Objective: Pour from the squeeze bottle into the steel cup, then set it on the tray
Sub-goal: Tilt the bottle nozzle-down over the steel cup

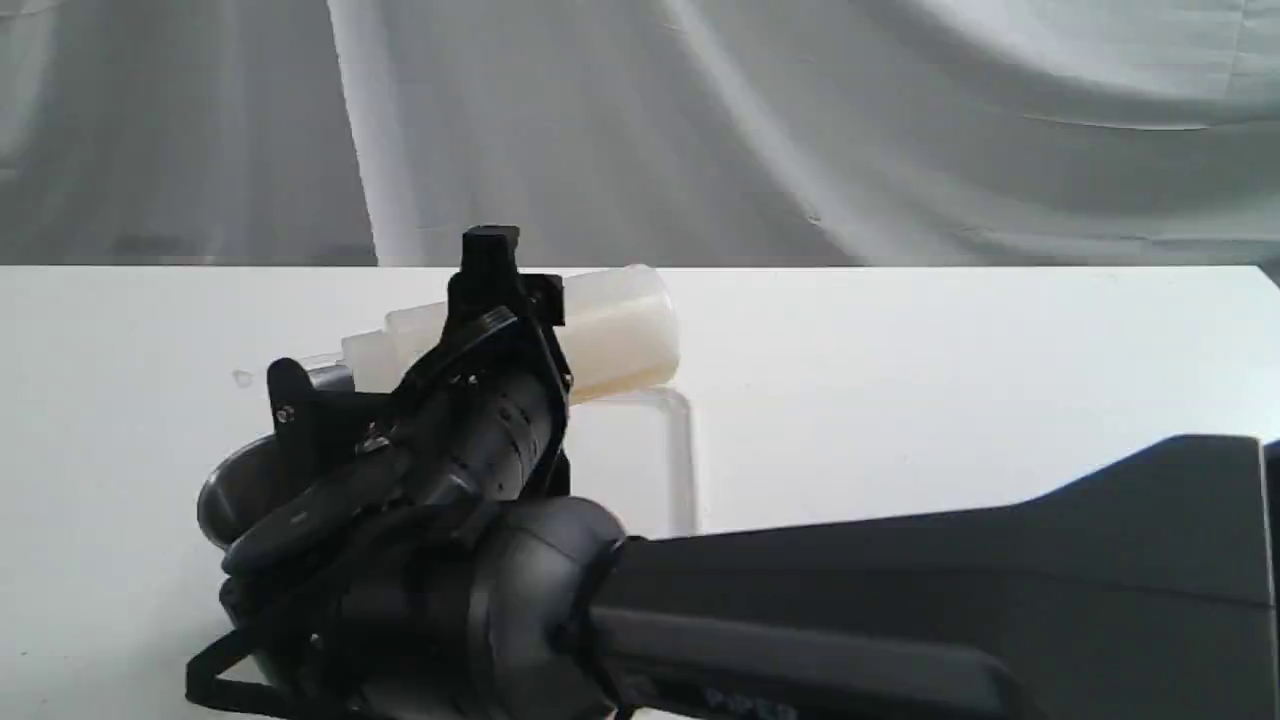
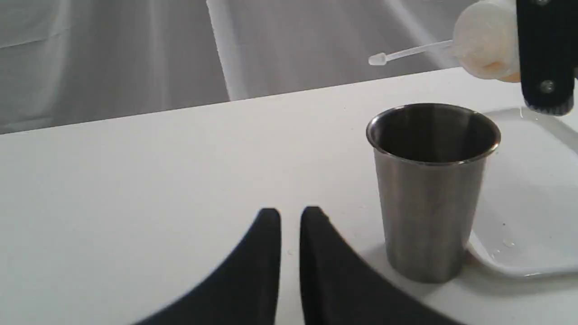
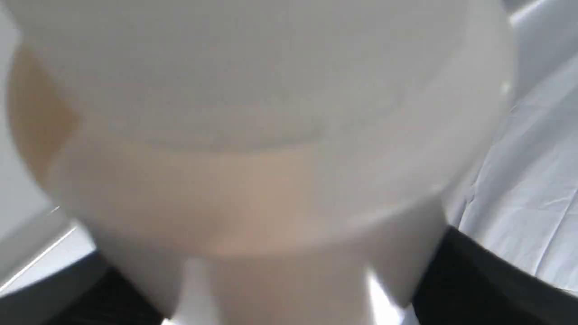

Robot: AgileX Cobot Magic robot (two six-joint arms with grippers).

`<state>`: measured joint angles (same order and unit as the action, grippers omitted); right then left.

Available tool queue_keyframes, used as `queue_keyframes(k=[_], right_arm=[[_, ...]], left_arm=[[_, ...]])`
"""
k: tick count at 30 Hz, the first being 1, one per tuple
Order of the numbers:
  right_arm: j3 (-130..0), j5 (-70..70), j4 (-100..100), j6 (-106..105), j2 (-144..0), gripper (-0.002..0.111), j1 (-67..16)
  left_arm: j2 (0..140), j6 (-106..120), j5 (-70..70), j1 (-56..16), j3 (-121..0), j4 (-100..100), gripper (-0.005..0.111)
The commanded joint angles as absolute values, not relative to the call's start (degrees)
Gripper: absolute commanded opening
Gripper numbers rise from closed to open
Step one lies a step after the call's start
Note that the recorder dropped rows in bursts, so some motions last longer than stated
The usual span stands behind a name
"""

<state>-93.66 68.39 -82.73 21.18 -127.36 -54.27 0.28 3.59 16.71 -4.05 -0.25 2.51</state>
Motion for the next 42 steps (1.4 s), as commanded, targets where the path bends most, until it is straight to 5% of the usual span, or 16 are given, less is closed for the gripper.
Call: queue_keyframes(k=[1,42], right_arm=[[-94.13,69.96,-87.15,19.55,-126.85,0.042,-54.48],[-94.13,69.96,-98.96,4.31,-126.85,0.042,-54.48]], left_arm=[[0.0,3.49,16.34,-4.23,0.0,2.54,0.008],[0.0,3.49,16.34,-4.23,0.0,2.54,0.008]])
